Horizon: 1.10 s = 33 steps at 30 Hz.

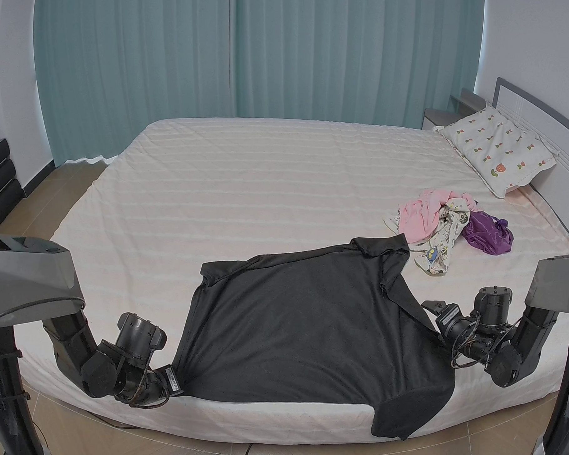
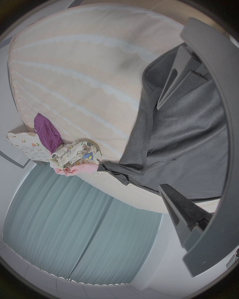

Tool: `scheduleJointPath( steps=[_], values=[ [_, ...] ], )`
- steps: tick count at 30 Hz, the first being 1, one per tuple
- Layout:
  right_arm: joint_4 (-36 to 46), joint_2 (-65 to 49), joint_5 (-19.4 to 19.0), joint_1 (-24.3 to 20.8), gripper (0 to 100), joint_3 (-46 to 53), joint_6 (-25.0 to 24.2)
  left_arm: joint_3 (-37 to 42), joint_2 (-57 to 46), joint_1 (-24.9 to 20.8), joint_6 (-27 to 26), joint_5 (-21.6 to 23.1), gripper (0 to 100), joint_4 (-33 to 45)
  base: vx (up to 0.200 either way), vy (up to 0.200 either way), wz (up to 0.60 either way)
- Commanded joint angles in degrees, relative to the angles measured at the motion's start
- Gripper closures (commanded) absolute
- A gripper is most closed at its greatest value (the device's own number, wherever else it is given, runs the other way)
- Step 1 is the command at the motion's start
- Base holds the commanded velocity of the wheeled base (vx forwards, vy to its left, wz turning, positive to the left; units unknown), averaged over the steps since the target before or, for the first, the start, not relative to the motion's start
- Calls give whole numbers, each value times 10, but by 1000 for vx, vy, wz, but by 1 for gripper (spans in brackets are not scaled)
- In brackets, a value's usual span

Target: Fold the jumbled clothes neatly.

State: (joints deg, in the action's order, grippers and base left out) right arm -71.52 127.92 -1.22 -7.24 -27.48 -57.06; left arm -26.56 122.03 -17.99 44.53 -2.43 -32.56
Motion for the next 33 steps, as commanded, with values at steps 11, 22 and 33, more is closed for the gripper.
scheduleJointPath(
  steps=[11, 22, 33],
  values=[
    [1, -5, 0, 1, 0, 0, 0, -9, -38, -2, -4, 0, 0, 22, 0, 0, 0],
    [1, -14, 0, 1, 0, 0, 0, -33, -100, 2, 32, 11, 0, 15, 0, 0, 0],
    [1, -14, 0, 0, 0, 0, 0, -44, -101, 5, 44, 34, 0, 15, 182, 0, 0]
  ],
)
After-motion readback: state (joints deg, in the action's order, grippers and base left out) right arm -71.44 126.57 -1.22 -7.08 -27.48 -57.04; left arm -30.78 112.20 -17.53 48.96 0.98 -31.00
